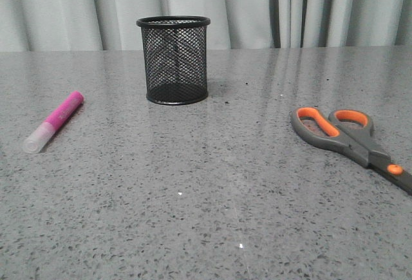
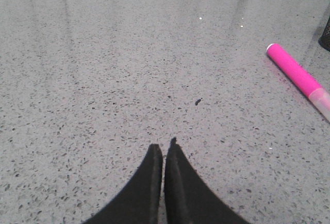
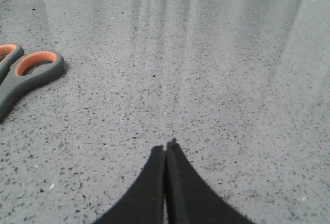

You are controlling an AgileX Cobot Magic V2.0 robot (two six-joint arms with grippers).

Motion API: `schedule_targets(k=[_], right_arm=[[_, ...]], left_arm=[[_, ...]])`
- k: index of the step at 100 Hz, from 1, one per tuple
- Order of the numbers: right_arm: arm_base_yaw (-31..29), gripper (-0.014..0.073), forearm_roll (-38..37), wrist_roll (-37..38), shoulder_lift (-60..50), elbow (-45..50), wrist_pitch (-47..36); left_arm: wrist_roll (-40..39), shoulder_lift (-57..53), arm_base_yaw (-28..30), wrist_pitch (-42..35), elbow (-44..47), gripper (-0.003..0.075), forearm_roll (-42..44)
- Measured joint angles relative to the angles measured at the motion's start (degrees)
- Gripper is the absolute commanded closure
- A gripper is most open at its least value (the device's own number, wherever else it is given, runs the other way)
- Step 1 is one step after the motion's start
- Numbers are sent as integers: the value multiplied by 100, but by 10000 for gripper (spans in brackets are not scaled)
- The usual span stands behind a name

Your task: Put pen and scissors into bin

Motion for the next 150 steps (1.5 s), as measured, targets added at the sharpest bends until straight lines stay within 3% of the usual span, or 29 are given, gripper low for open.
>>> schedule_targets(k=[23,41,47,65,84,93,98,106,115,120,128,150], right_arm=[[0,662,0,0,0,0,-73],[0,662,21,0,0,0,-813],[0,662,313,13,0,0,-1175],[0,662,2154,202,-4,0,-1889],[0,662,3405,213,-4,0,-2121],[0,654,3701,213,-4,0,-2165],[0,608,3757,213,-4,-11,-2107],[0,476,3794,213,-4,-186,-1806],[0,309,3738,223,-4,-589,-1455],[0,265,3638,199,38,-845,-1226],[0,271,3510,2,315,-1261,-733],[0,277,3370,-475,1742,-2340,926]], left_arm=[[0,0,0,0,0,739,0],[-33,0,0,-62,0,739,-131],[-217,0,0,-237,0,739,-1130],[-470,0,0,-972,0,739,-4389],[-505,0,0,-1547,0,739,-5741],[-505,0,0,-1661,0,731,-5865],[-505,0,0,-1661,0,694,-5888],[-285,0,0,-1530,-13,546,-5866],[483,0,0,-1251,-289,400,-5624],[915,15,0,-1100,-631,396,-5385],[1360,364,0,-714,-1195,412,-4919],[1598,2462,0,1152,-2749,417,-3463]])
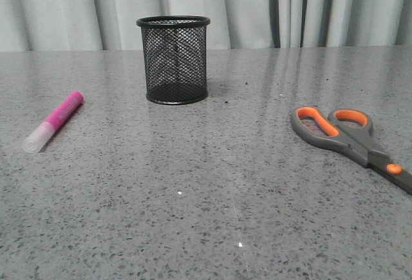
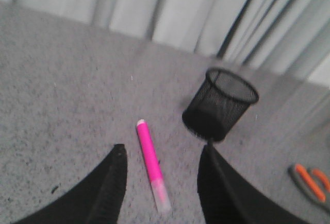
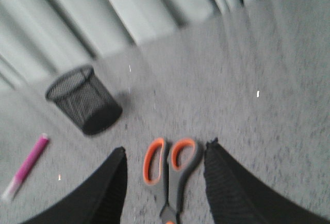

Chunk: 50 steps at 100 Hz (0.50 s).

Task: Put pen and scissors into bin
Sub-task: 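Lower the left gripper onto the pink marker and close on it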

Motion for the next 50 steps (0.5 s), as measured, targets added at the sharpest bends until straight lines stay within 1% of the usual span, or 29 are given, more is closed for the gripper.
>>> schedule_targets(k=[11,19,35,50], right_arm=[[0,277,-22,-34,726,-447,504],[0,277,-35,-59,1122,-756,773],[0,277,-59,-77,1432,-1119,1006],[0,277,-67,-86,1446,-1154,1004]], left_arm=[[11,1018,-146,507,-575,419,292],[-1,1572,-264,812,-944,438,455],[-532,2695,-491,1401,-1769,446,1200],[-1202,3898,-787,2111,-2662,446,1961]])
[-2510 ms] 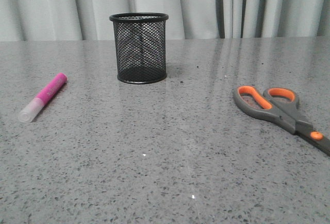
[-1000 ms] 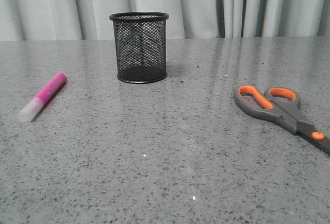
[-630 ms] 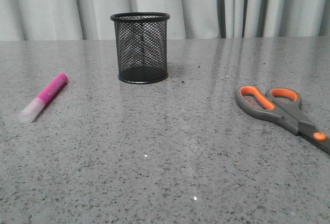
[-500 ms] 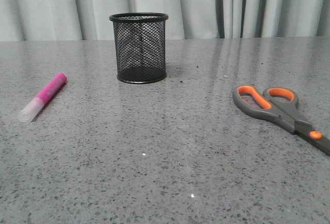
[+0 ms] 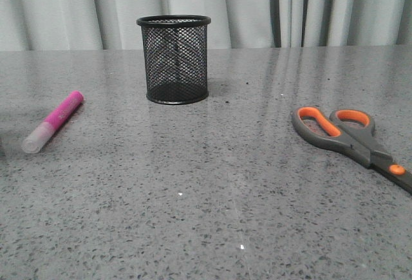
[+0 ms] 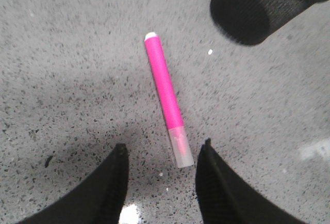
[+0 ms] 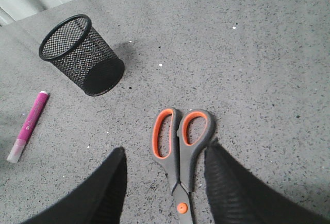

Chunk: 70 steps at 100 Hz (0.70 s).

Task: Put pen and scissors into bin
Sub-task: 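Lower the left gripper onto the pink marker and close on it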

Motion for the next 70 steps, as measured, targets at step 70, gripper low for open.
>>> schedule_targets(k=[70], right_arm=[[0,277,-13,-13,0,-6,0]], left_arm=[[-601,2667,-691,218,-1363,447,388]])
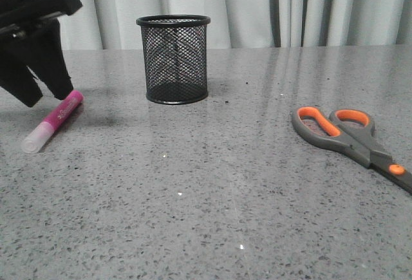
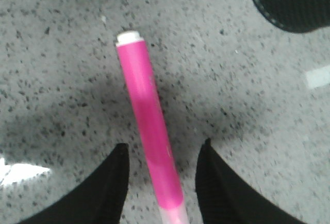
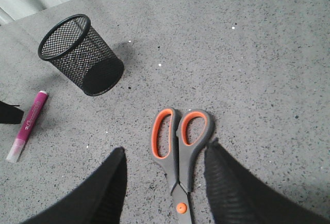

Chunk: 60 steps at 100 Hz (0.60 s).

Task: Put pen and scissors into bin
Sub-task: 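Lower the left gripper onto the pink marker and close on it, then lift the pink marker upright with the left gripper over the mesh cup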

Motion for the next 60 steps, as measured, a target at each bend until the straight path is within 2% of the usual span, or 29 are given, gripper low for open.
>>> schedule_targets(k=[19,47,54,60], right_arm=[[0,277,0,0,0,0,-34],[0,277,0,0,0,0,-34],[0,277,0,0,0,0,-35],[0,277,0,0,0,0,-35]], left_arm=[[-71,141,0,-285,0,496,7],[-113,399,-243,-411,-43,503,247],[-113,426,-345,-451,-79,555,398],[-113,439,-424,-499,-79,659,497]])
